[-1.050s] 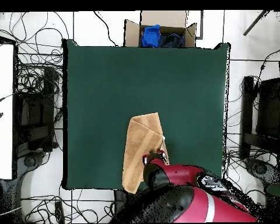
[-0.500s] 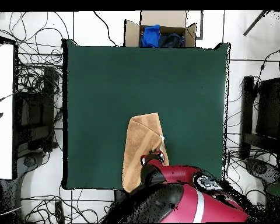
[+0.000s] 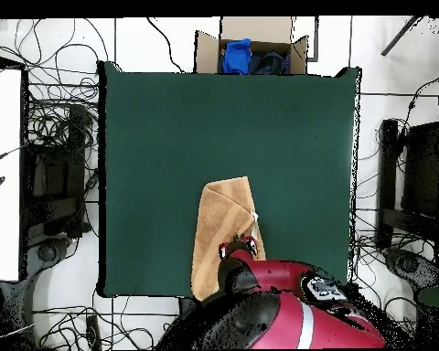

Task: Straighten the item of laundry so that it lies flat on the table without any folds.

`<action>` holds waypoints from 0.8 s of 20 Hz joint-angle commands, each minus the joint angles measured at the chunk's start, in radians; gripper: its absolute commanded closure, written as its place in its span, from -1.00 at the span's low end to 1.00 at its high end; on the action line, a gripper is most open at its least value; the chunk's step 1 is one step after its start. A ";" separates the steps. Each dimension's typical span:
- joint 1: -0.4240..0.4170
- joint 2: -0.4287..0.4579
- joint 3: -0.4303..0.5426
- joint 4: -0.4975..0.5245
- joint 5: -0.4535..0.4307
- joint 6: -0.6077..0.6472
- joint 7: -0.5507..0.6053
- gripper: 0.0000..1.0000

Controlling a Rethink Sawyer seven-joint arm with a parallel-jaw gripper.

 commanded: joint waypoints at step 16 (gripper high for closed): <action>0.119 -0.154 0.022 0.084 0.178 0.050 0.226 1.00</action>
